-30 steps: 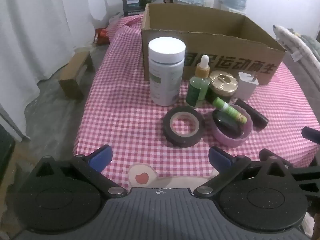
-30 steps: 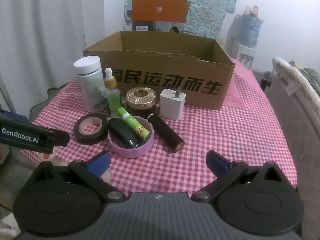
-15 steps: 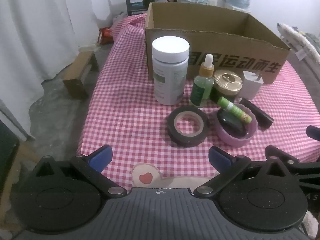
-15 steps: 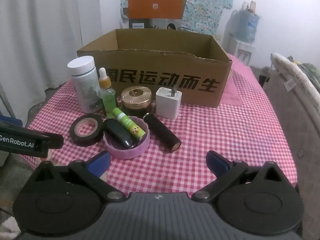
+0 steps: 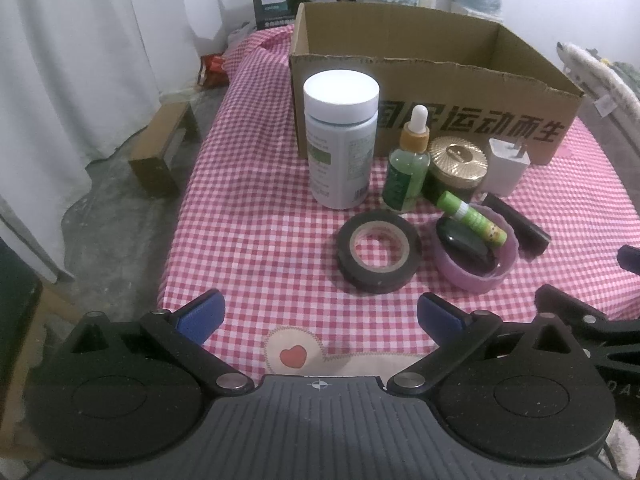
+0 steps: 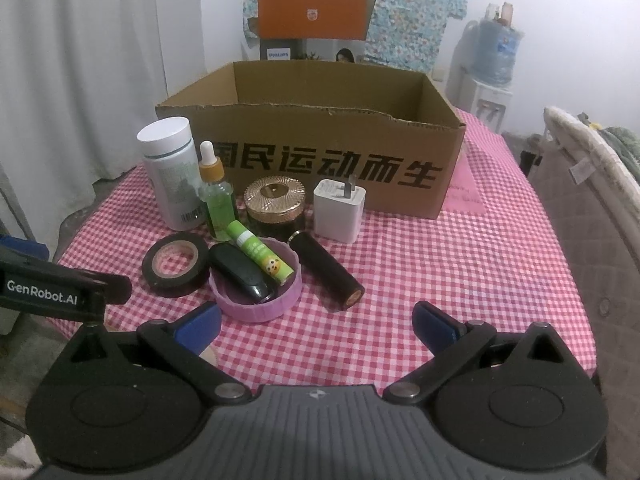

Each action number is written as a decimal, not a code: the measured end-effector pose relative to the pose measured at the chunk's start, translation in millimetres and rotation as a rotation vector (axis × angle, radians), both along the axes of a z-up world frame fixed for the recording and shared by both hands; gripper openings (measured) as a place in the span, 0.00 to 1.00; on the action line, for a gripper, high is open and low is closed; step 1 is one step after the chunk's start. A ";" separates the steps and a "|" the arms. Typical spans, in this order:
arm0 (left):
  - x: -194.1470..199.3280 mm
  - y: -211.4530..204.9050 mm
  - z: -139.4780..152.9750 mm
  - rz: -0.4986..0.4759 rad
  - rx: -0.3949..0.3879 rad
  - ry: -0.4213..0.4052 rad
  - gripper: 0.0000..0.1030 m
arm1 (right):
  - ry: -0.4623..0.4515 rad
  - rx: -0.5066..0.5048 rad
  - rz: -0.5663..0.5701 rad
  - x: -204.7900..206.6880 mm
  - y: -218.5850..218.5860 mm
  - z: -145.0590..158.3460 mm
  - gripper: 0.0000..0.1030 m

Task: Organize rigid objects

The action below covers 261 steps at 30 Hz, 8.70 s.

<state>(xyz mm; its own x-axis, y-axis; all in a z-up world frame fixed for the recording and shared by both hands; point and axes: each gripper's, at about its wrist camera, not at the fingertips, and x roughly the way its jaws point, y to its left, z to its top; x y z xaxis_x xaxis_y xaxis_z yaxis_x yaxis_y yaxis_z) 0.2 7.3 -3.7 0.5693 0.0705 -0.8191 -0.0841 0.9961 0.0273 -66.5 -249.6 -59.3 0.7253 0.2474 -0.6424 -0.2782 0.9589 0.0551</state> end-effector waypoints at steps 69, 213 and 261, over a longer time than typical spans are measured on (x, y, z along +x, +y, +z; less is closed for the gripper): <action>25.1 -15.1 -3.6 -0.060 0.038 0.007 1.00 | -0.011 0.054 0.035 14.5 -4.5 -2.0 1.00; 108.2 -23.5 124.4 -0.373 0.039 -0.157 0.81 | 0.309 0.662 0.272 214.2 -50.0 82.9 0.59; 64.4 -71.1 -10.1 -0.494 -0.197 0.056 0.38 | 0.450 0.492 0.321 133.5 -29.6 -17.3 0.26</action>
<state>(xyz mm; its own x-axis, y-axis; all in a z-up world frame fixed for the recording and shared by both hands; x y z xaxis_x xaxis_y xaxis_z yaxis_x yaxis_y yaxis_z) 64.5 -63.8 -13.8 0.4502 -0.3535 -0.8199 0.3928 0.9031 -0.1737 67.0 -279.2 -76.6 0.2614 0.7392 -0.6207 -0.3895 0.6692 0.6329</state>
